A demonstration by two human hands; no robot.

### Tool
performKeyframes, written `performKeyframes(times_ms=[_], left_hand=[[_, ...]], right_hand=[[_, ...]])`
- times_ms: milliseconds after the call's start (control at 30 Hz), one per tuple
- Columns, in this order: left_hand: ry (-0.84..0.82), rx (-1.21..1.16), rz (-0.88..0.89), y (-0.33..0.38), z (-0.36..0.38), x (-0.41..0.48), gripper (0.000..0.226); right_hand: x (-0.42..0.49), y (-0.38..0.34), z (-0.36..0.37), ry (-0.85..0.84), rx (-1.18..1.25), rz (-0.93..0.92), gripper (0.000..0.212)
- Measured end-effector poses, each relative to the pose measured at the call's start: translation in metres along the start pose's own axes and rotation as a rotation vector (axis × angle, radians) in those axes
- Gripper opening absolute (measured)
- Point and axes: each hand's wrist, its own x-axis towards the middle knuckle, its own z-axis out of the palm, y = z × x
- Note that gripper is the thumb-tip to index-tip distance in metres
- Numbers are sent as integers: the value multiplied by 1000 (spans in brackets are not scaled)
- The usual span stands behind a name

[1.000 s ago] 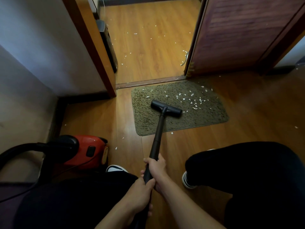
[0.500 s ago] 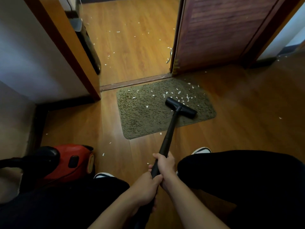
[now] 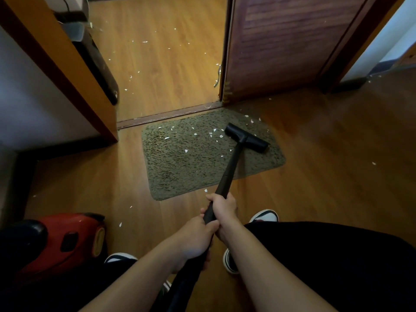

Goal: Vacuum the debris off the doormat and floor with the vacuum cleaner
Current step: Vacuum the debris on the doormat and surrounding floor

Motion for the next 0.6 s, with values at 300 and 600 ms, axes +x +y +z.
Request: performKeyframes(times_ms=[300,600], left_hand=[[7,-14,12,34,6,22,16],[25,-45,-1,32,6,22,4]], right_hand=[[29,-27,-4,45,4,-22,31],[29,-27,-2,30,21,-6,28]])
